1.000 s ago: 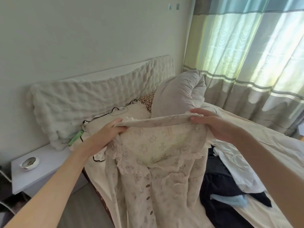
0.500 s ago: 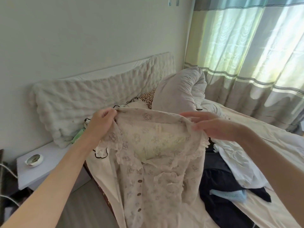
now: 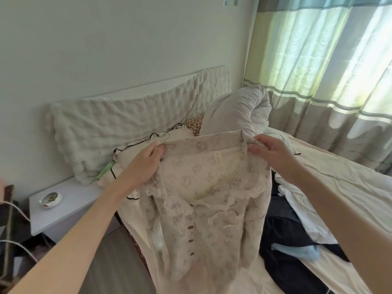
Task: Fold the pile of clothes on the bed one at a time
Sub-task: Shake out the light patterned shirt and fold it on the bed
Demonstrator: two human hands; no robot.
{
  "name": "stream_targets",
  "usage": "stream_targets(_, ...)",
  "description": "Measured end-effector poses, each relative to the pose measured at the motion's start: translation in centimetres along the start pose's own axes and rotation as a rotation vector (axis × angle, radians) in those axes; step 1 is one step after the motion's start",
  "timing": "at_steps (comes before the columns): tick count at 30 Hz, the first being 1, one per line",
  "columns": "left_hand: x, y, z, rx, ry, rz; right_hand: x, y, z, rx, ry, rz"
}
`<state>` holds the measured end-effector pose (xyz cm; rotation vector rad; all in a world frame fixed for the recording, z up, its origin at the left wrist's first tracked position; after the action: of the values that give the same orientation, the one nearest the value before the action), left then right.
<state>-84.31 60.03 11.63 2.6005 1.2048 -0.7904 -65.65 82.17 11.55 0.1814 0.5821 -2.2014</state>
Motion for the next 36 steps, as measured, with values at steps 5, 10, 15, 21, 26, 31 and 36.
stream_targets(5, 3.4, 1.8, 1.3, -0.143, 0.294, 0.483, -0.9, 0.0, 0.1, 0.026, -0.066, -0.046)
stream_targets(10, 4.3, 3.6, 0.2, -0.127, 0.466, 0.742, -1.9, -0.2, 0.8, 0.048, -0.228, -0.058)
stream_targets(15, 2.1, 1.1, -1.2, 0.063, 0.141, 0.246, -2.6, -0.9, 1.5, 0.026, -0.159, -0.072)
stream_targets(21, 2.6, 0.9, -2.6, 0.068, 0.120, 0.044, 0.5, 0.5, 2.8, -0.101, 0.162, -0.042)
stream_targets(26, 5.7, 1.1, -3.3, -0.036, 0.235, 0.172, 6.1, 1.7, 4.3, -0.140, 0.122, 0.141)
stream_targets(31, 7.8, 2.9, -4.6, 0.059, 0.075, 0.454, 8.7, 2.1, 3.2, 0.010, -0.107, 0.294)
stream_targets(36, 7.2, 3.0, -4.2, 0.065, 0.013, 0.413, 9.1, 2.1, 3.2, 0.004, -0.156, 0.247)
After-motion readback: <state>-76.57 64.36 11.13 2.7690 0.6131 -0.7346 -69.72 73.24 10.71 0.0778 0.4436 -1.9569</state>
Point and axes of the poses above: each hand's wrist, its own y-axis away from the middle knuckle, its own x-axis out of the palm, z = x × y, the point moved 10 cm from there along -y, towards the middle knuckle, and after that the axes turned 6 degrees about -x, right-handed, at the moved point
